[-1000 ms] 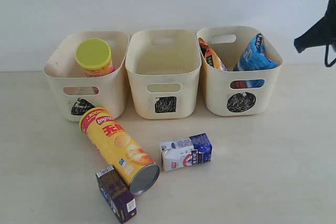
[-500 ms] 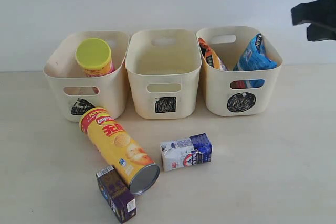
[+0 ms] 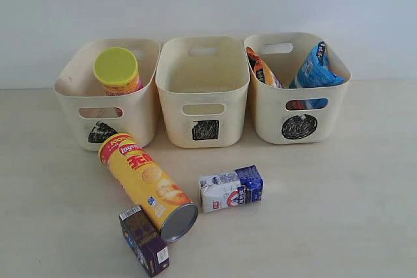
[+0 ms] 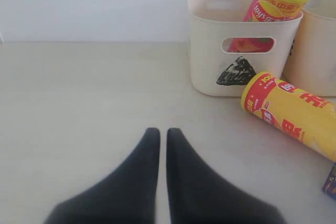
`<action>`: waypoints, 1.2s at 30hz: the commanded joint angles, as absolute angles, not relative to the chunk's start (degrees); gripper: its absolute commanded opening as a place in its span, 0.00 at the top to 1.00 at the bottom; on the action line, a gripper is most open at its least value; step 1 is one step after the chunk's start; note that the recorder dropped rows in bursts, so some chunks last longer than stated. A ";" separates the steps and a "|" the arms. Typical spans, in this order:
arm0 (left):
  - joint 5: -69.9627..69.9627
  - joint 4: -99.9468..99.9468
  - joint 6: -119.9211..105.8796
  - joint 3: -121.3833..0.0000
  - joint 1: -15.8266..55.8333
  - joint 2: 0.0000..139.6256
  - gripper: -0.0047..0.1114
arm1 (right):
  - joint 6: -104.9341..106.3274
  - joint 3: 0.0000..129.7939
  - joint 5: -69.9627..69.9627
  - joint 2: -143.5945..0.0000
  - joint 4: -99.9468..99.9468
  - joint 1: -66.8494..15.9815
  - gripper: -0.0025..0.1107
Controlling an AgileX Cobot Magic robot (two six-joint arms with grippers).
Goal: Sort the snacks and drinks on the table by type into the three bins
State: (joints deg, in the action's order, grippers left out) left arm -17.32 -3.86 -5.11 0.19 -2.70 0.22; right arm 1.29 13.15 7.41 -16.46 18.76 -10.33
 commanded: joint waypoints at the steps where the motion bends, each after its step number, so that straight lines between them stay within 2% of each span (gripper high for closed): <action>1: -16.50 -4.02 -4.53 0.00 -2.83 0.00 0.93 | 1.68 4.68 2.35 -9.21 18.92 -10.33 0.98; 4: -16.50 -4.02 -4.53 0.00 -2.83 0.00 0.93 | 1.84 0.03 -0.71 -6.03 18.92 -10.33 0.98; 17: -16.50 -4.02 -4.53 0.00 -2.83 0.00 0.93 | 14.23 0.00 1.62 -3.92 15.94 -10.33 0.98; 24: -15.85 -3.32 -5.52 0.00 -2.83 0.00 0.93 | 14.22 0.00 1.93 -3.92 15.94 -10.33 0.98; 31: -1.13 -2.51 -6.03 0.00 -2.83 0.00 0.93 | 15.08 0.00 0.71 -3.92 15.94 -10.33 0.98; 36: 9.53 -2.51 7.75 0.00 -2.83 0.00 0.93 | 15.53 0.00 0.00 -3.92 15.94 -10.33 0.98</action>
State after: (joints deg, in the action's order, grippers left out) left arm 2.91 -2.16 -0.80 0.19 -2.70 0.22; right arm 14.77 0.20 0.96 -4.11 16.41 -10.33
